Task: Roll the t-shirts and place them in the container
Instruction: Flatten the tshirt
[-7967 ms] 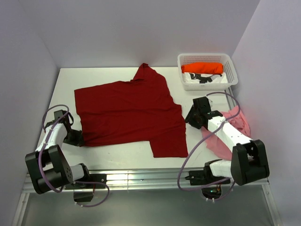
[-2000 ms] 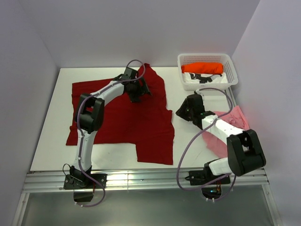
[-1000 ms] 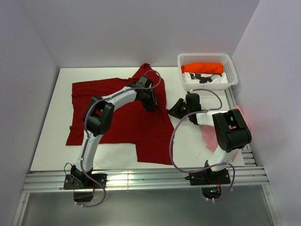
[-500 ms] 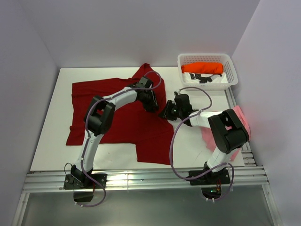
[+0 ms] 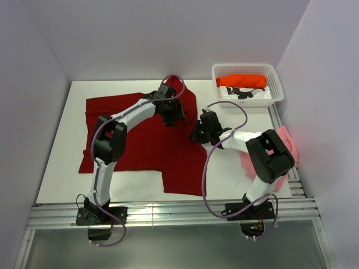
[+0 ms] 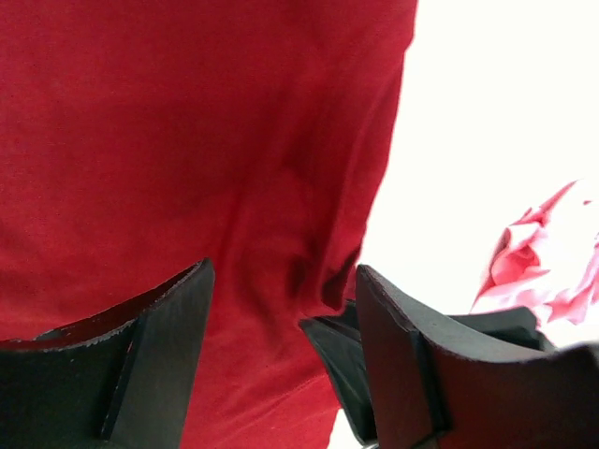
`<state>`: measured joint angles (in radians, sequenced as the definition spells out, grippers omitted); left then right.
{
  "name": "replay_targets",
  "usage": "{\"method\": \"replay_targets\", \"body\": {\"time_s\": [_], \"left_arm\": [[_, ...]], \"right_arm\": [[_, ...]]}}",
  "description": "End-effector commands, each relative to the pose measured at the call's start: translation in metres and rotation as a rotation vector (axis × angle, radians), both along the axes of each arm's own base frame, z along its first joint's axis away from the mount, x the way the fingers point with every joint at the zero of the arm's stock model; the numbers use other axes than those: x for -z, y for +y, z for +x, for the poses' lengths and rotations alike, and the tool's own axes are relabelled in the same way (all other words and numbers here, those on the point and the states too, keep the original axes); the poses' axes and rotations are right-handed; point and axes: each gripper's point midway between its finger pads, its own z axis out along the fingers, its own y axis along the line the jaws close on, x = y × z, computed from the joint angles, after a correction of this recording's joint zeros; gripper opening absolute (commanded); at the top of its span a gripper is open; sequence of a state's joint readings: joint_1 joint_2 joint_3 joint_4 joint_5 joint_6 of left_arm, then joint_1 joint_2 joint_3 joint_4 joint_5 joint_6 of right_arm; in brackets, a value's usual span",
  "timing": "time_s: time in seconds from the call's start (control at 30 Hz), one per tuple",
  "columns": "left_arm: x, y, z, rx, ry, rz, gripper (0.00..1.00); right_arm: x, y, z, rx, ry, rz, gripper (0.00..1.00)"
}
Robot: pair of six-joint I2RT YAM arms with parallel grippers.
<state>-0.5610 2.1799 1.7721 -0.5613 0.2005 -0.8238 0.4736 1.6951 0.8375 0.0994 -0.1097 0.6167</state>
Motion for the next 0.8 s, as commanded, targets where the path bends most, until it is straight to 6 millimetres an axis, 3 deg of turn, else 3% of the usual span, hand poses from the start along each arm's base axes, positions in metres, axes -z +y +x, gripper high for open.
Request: {"method": "replay_targets", "body": {"time_s": [0.0,0.17,0.33,0.43,0.53,0.67,0.77], "left_arm": [[-0.03,-0.017,-0.003,0.041,-0.076,-0.032,0.68],[-0.013,-0.042,-0.016,0.1,-0.032,-0.068,0.68],[0.006,-0.053,-0.02,0.117,0.004,-0.05,0.64],[0.012,-0.051,-0.02,0.116,0.015,-0.029,0.54],[0.014,-0.046,-0.02,0.109,0.013,0.0,0.36],[0.016,-0.043,-0.02,0.105,0.015,0.02,0.0],[0.017,-0.04,-0.02,0.101,0.013,0.028,0.0]], "right_arm": [[-0.002,-0.006,0.009,0.025,-0.024,-0.063,0.32],[-0.003,-0.005,0.01,0.028,-0.028,-0.061,0.33],[-0.006,-0.006,0.011,0.036,-0.038,-0.058,0.33],[-0.006,-0.007,0.01,0.038,-0.037,-0.059,0.33],[-0.008,-0.007,0.011,0.043,-0.041,-0.058,0.33],[-0.013,-0.011,0.009,0.06,-0.065,-0.051,0.34],[-0.023,-0.017,0.009,0.09,-0.107,-0.04,0.4]]}}
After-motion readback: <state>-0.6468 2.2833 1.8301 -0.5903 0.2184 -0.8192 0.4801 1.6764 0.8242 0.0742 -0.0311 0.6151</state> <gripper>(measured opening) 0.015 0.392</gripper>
